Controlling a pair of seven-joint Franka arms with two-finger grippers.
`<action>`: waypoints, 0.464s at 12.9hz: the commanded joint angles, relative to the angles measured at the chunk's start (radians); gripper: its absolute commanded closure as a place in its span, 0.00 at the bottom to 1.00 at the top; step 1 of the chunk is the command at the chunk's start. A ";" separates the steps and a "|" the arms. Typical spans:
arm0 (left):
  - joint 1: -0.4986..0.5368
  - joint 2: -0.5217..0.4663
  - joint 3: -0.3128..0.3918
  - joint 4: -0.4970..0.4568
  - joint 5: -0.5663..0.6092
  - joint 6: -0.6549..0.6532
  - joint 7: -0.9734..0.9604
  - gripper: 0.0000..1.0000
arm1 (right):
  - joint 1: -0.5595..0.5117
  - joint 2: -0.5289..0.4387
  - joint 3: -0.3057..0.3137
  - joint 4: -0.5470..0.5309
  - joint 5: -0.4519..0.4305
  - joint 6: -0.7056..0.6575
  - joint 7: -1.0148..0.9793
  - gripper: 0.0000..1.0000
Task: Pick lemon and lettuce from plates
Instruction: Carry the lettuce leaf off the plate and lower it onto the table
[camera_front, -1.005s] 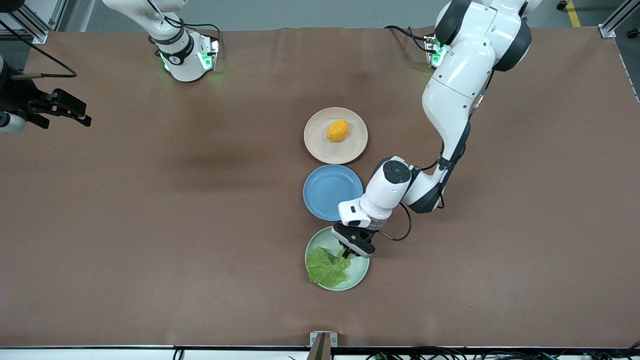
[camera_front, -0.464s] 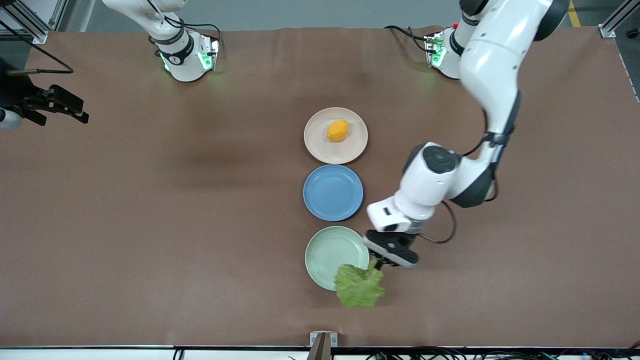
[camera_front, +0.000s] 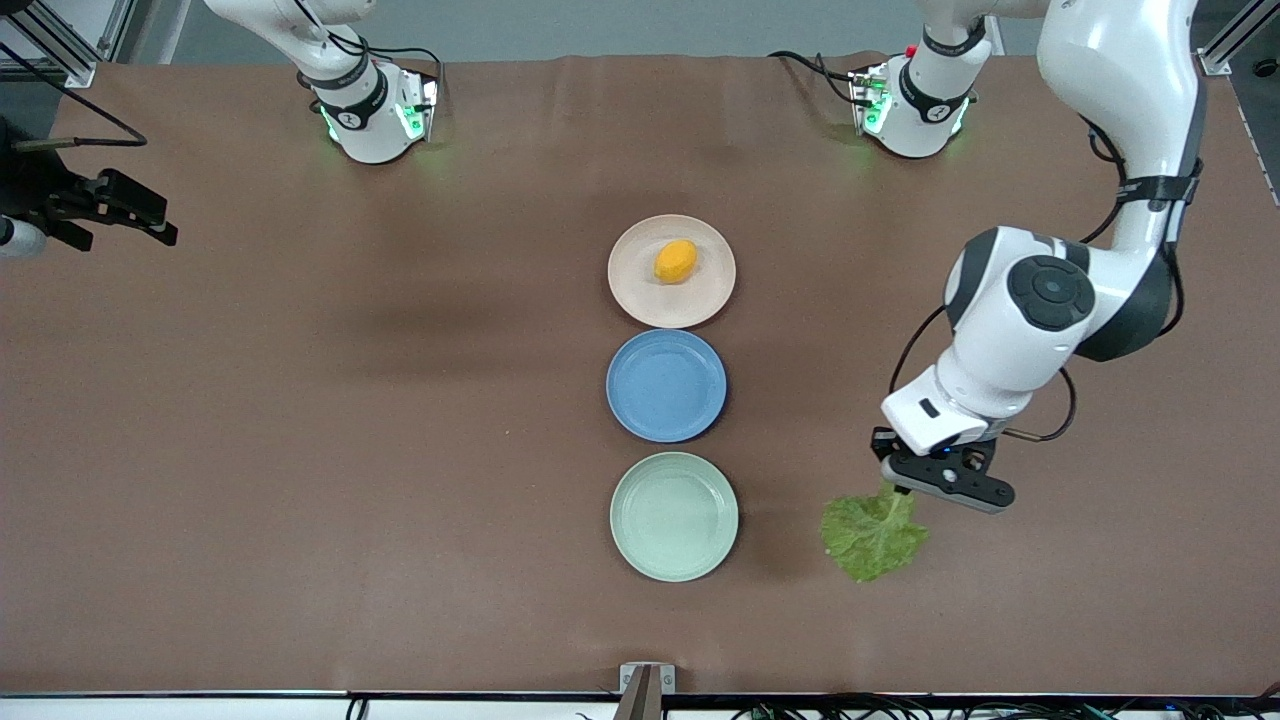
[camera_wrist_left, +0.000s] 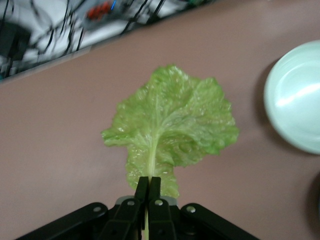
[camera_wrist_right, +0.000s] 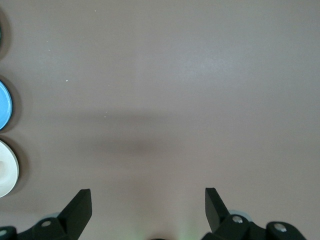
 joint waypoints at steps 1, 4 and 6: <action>0.071 -0.021 -0.008 -0.107 0.009 -0.009 -0.001 1.00 | -0.008 0.007 -0.001 -0.007 -0.004 0.000 -0.011 0.00; 0.148 -0.016 -0.006 -0.247 0.013 0.100 0.001 0.99 | -0.011 0.082 -0.001 0.001 -0.016 0.015 -0.018 0.00; 0.185 -0.013 -0.003 -0.342 0.032 0.205 0.001 0.97 | -0.008 0.142 -0.001 0.018 -0.024 0.003 -0.003 0.00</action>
